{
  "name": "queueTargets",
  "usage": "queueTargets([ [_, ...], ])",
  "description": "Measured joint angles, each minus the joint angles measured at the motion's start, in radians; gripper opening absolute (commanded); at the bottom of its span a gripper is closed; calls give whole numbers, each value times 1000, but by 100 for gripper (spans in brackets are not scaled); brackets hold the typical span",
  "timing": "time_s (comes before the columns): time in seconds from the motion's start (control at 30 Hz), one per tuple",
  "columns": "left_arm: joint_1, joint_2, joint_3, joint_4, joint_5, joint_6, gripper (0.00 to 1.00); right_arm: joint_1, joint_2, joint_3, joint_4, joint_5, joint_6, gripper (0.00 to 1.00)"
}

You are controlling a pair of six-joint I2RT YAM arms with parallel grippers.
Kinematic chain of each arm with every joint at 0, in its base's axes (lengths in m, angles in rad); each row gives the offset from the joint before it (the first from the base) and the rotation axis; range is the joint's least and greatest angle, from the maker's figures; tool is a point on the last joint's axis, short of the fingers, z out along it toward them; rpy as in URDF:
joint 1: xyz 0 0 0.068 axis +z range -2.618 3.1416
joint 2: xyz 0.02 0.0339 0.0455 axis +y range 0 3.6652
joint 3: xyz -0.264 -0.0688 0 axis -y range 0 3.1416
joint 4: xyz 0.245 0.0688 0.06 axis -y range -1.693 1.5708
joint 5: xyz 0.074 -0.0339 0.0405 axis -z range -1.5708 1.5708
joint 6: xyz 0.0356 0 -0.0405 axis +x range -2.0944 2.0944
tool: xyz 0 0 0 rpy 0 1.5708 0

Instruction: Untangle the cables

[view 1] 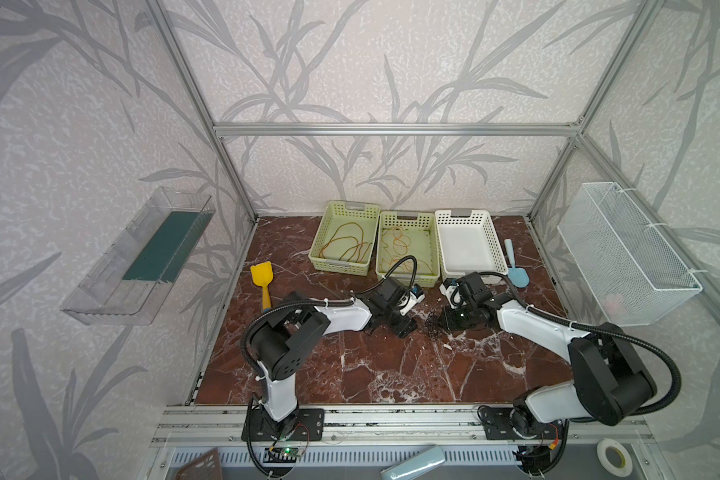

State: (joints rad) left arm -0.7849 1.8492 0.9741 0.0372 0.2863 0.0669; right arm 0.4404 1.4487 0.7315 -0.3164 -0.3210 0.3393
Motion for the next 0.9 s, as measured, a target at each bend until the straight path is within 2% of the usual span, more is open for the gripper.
queueTargets([
  [0.17,-2,34,16,58,-17,-6,71,0,0,0,6,-5,-4,10],
  [0.27,-4,71,46,93,-28,-6,65,0,0,0,6,-11,-9,8],
  [0.37,-8,95,59,123,-31,-8,42,0,0,0,6,-13,-12,7],
  [0.5,-19,109,63,148,-42,-1,6,-1,-20,0,6,-12,-9,6],
  [0.53,-23,111,63,151,-50,-1,0,-3,-35,0,6,-12,-6,6],
  [0.67,-29,102,52,154,-91,2,0,-29,-127,0,10,-16,11,5],
  [0.9,-25,-36,-49,60,-278,-42,0,-151,-303,2,0,-19,16,6],
])
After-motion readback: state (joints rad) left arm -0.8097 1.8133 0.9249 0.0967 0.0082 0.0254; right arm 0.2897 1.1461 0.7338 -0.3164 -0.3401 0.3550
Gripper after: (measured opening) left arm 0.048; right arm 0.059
